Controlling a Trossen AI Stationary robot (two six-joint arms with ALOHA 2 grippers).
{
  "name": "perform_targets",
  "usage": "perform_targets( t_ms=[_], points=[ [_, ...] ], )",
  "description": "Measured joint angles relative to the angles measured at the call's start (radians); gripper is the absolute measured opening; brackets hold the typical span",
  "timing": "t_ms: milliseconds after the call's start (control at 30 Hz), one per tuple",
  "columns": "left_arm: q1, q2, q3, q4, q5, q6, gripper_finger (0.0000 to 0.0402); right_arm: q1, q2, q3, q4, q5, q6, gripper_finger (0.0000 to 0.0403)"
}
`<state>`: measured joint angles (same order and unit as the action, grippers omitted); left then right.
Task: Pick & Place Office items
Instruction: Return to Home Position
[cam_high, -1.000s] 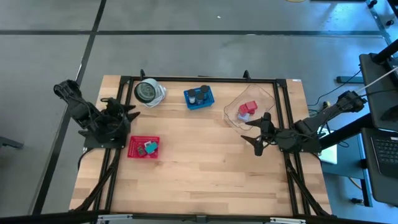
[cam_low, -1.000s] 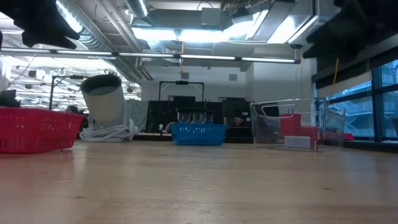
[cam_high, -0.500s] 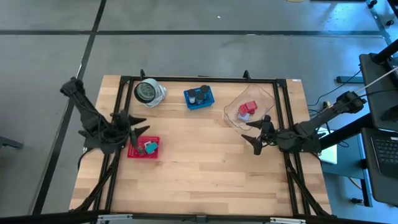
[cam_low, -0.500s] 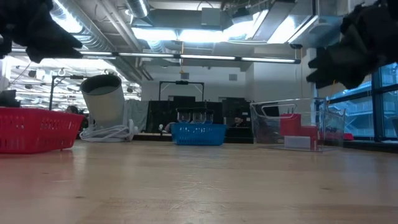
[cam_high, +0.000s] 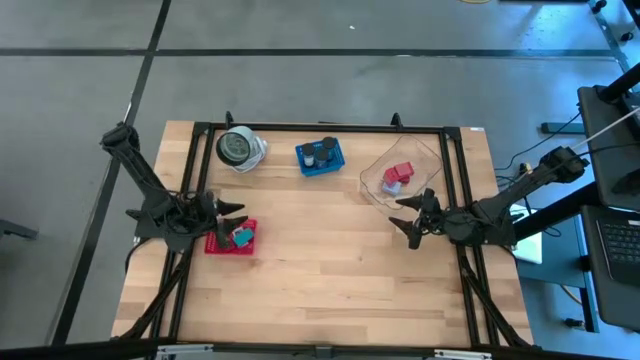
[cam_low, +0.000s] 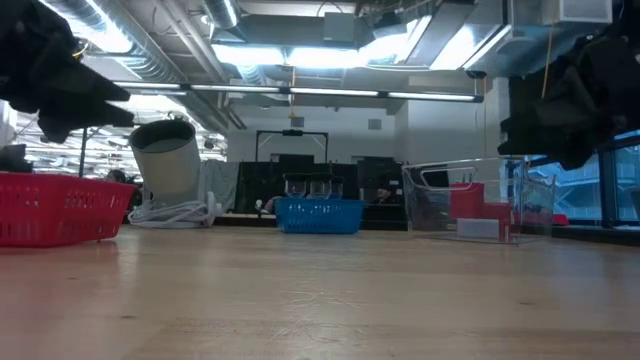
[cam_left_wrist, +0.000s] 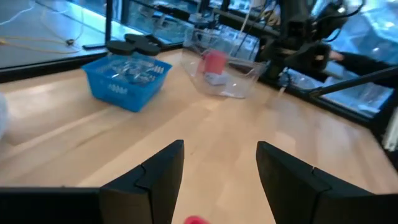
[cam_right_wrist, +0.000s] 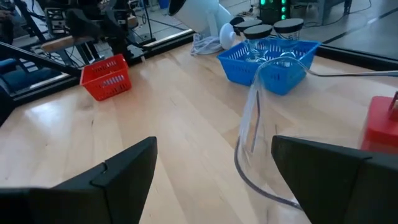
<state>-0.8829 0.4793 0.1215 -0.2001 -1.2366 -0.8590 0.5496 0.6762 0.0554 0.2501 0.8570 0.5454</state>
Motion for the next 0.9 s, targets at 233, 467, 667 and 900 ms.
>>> perform_targets(
  t_ms=[233, 467, 667, 900],
  points=[
    [0.001, 0.000, -0.088, 0.398, 0.090, 0.320, 0.0198, 0.000, 0.000, -0.042, -0.009, 0.041, 0.056, 0.0319],
    [0.002, 0.000, -0.113, 0.488, 0.105, 0.475, 0.0198, 0.000, 0.001, -0.041, -0.019, 0.060, 0.074, 0.0319],
    [0.002, 0.000, -0.113, 0.481, 0.055, 0.480, 0.0198, 0.000, 0.001, -0.041, -0.022, 0.078, 0.106, 0.0319],
    [0.002, 0.000, -0.113, 0.481, 0.062, 0.486, 0.0198, 0.000, 0.001, -0.041, -0.025, 0.153, 0.168, 0.0307]
  ],
)
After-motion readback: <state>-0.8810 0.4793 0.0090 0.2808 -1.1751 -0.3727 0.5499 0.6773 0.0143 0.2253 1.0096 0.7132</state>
